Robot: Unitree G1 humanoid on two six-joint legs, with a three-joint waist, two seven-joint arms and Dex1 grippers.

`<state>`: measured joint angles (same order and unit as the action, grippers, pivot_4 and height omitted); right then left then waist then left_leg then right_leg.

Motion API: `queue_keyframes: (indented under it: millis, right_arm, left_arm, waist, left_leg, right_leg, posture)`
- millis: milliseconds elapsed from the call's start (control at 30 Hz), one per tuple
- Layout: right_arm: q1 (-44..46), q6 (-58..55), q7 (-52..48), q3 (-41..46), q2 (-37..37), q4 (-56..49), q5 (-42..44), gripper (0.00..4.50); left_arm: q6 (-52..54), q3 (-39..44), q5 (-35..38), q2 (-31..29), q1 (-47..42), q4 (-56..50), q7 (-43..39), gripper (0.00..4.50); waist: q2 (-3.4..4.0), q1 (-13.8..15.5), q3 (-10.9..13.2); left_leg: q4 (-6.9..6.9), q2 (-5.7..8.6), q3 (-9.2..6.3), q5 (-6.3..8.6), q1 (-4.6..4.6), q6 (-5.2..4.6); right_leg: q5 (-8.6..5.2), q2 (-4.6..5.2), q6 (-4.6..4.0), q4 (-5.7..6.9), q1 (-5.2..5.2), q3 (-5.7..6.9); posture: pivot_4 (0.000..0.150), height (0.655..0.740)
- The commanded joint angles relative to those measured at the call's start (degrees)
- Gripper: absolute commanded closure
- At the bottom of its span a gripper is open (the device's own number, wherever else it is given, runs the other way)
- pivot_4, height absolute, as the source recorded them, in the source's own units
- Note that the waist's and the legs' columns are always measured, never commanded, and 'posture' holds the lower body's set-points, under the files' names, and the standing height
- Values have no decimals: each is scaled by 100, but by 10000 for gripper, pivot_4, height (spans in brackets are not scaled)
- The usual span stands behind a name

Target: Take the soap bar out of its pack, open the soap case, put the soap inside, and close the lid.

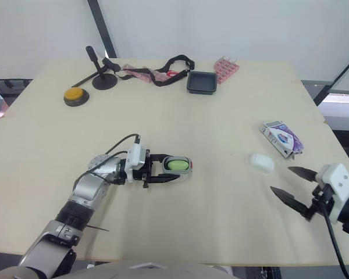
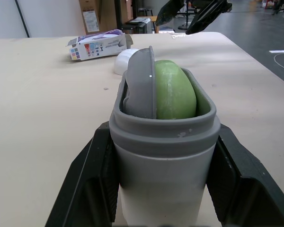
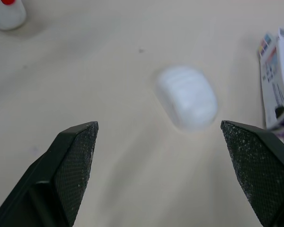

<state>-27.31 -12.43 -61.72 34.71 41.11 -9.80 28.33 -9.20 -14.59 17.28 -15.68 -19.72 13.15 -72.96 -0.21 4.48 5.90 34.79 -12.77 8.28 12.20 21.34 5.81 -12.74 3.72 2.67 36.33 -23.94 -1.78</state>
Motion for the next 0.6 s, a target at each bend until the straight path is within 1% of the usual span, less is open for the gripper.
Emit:
queue_keyframes:
  millis: [33,167,300,433,500,600]
  right_arm:
    - [-31,257,-120,226,155,255,-71,379]
    - [87,515,-276,148,401,768,-273,379]
    - [310,697,-504,135,803,1317,-382,379]
    - [564,831,-804,5,1217,1420,-451,379]
    - [852,407,-929,-224,1650,1214,-440,379]
    - [1293,-823,-1032,-720,2342,823,-243,379]
  left_arm:
    - [-14,-49,19,-73,-24,-15,-139,25685]
    - [0,-78,12,-110,-30,-39,-250,25685]
    - [67,-80,25,-137,-2,-114,-297,25685]
    - [132,-76,39,-158,23,-203,-314,25685]
    - [183,-82,63,-170,32,-279,-330,25685]
    - [233,-101,82,-182,48,-349,-348,25685]
  waist:
    - [3,-6,-2]
    - [10,-9,-6]
    - [14,-12,-8]
    - [17,-4,-9]
    - [27,-20,-13]
    - [40,-47,-15]
  left_leg:
    - [0,0,0,0,0,-1]
    - [0,2,1,0,0,-3]
    - [0,5,1,0,-1,-5]
    - [1,7,1,-1,-1,-10]
    - [6,8,3,1,0,-14]
    - [11,16,7,-1,-1,-23]
  right_leg:
    - [0,0,0,0,0,1]
    - [0,1,0,0,0,2]
    - [0,4,0,0,1,4]
    - [0,3,0,1,2,14]
    - [0,1,0,2,2,11]
    - [1,-3,2,5,2,2]
  posture:
    - [1500,7400]
    - [1500,7400]
    - [1500,7400]
    - [1500,7400]
    - [1500,7400]
    - [1500,7400]
